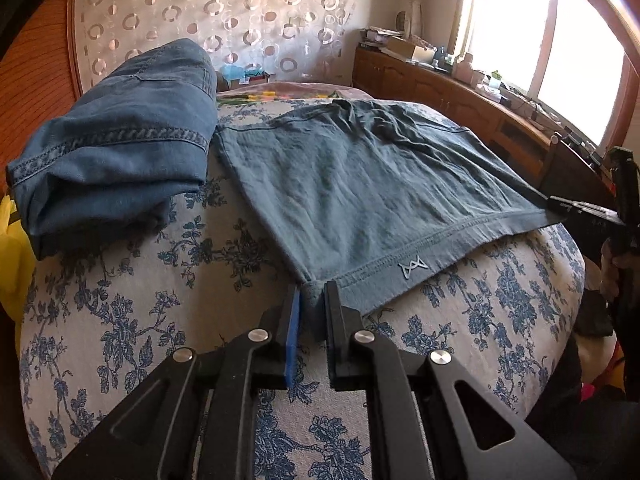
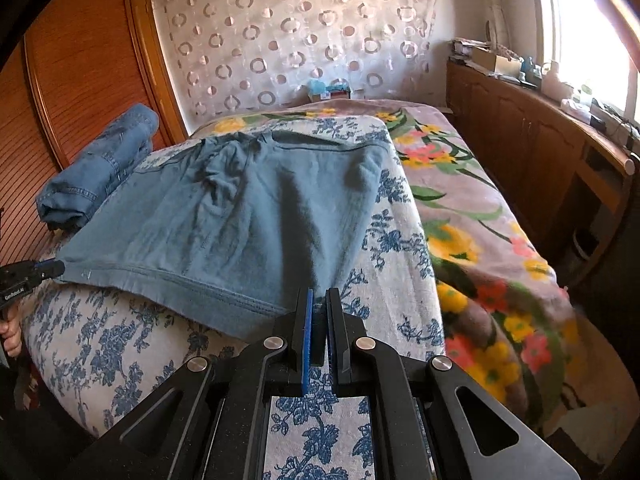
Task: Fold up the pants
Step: 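Open both grippers and release the shorts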
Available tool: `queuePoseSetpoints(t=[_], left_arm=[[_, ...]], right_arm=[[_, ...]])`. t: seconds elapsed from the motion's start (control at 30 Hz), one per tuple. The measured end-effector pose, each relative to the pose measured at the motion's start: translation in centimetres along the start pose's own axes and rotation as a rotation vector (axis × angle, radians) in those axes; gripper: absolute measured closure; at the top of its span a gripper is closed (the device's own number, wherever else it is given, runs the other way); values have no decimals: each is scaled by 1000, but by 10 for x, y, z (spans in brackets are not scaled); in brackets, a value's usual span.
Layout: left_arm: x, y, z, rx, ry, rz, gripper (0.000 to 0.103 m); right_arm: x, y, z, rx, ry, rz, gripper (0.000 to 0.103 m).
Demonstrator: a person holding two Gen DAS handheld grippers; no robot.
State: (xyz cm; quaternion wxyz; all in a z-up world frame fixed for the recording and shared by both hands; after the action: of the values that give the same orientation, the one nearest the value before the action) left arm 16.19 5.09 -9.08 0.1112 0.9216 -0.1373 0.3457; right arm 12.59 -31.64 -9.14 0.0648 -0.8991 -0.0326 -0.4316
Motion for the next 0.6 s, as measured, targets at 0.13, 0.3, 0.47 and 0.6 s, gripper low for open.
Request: queuePoseSetpoints(t=[0.13,0.3,0.47,0.6], left_arm=[[2,-4,3,19,-5,-4,77],[3,-11,1,33,7,-13,53],[3,-16,-1,15,26,-34,24],[4,-17,-1,26,32,-24,24]], right_arm=[[-5,3,4,0,-10,17,97],[-7,7,5,1,-17,41,97],[-8,8,6,-2,-33,59,94],[-9,7,6,-14,-48,52,88]])
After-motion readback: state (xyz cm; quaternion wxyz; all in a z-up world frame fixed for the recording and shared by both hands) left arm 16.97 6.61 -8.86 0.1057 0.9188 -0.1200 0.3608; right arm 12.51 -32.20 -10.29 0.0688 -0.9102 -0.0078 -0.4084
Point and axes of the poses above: each gripper's, at about its wrist camera, not at the fingertips, and z roughly the way its jaws point, y to its right, x to its top, the point moved 5 cm from there along z, roughly the way its jaws point, and after that the axes turned 1 degree about -y, right-handed, at the moved point
